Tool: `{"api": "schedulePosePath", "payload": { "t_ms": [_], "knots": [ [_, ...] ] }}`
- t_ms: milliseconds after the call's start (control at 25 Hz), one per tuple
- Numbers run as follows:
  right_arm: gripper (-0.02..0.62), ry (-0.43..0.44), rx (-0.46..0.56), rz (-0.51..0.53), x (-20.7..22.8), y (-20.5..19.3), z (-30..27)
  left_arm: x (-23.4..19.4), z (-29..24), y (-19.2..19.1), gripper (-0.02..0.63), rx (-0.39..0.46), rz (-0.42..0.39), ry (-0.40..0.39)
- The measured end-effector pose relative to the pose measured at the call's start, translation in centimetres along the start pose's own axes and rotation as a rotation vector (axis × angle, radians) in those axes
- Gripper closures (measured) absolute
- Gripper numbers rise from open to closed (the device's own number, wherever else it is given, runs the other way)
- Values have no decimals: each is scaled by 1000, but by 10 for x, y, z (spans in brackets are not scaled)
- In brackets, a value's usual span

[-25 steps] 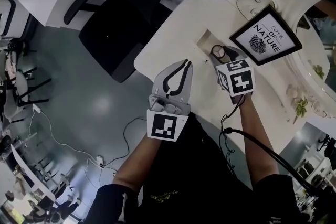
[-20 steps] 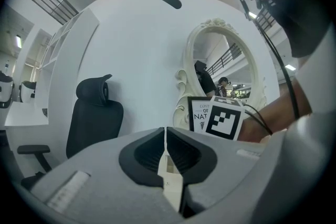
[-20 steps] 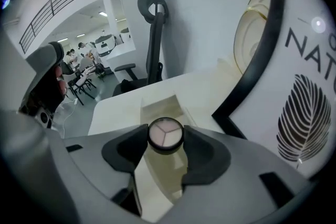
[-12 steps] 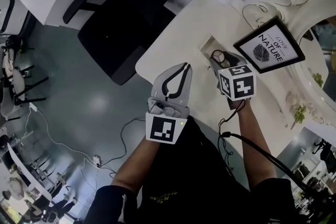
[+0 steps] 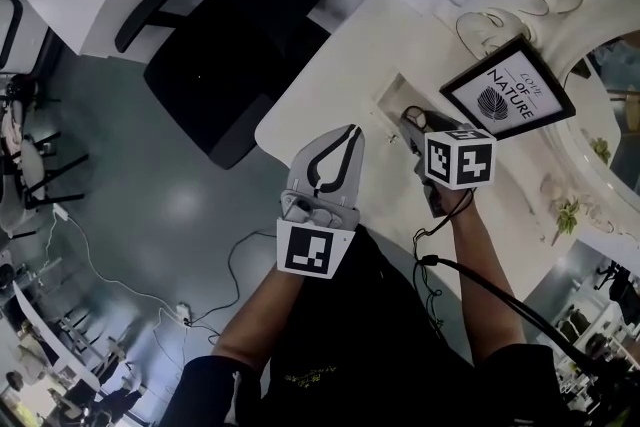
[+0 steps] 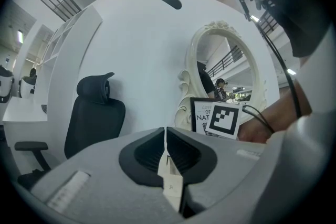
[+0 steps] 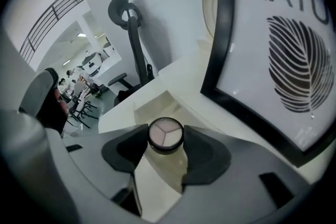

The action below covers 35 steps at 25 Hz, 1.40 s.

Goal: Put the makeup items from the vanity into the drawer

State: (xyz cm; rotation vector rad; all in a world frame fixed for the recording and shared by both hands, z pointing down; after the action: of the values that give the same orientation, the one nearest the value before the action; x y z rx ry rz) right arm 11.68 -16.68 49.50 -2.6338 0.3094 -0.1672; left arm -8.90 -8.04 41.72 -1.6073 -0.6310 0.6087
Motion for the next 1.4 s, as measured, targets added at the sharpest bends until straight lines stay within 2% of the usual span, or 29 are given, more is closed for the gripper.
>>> {"api": "schedulePosePath", "payload": {
  "t_ms": [160,360,480,840,1000,1160,1400],
  "knots": [
    [383,-11,-1,15,0,1,1,-4,-1,0,580,8,14,2],
    [383,-1,-47,-54,5,2,-7,-6,-2,-1,580,0,11,-2],
    [382,-27,-89,-67,4,6,-10,-6,-3,-3,580,7,32,5],
    [383,-191,-357,106,-17,11,-39,-3,-2,6,580,66,71,-14],
    [382,-220,-446,134,-19,9,-47,-6,0,14,580,81,43,-35],
    [380,-276,-474,134,-21,11,-53,-11,8,16,580,97,72,-18],
    [370,-287,-506,111,-22,11,-56,-10,17,18,580,95,69,-27]
  ]
}}
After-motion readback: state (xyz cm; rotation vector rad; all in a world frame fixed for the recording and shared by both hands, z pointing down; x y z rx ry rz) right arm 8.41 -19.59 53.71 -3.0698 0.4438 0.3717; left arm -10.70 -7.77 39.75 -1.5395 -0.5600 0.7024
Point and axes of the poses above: the fingertips, and each gripper's own axes: z backward along the fingers, x to its right, y out of its top, the point moved 10 cm from there along z, backward along the fingers, and after that the axes turned 15 degrees about -y, right-handed, at the moved point
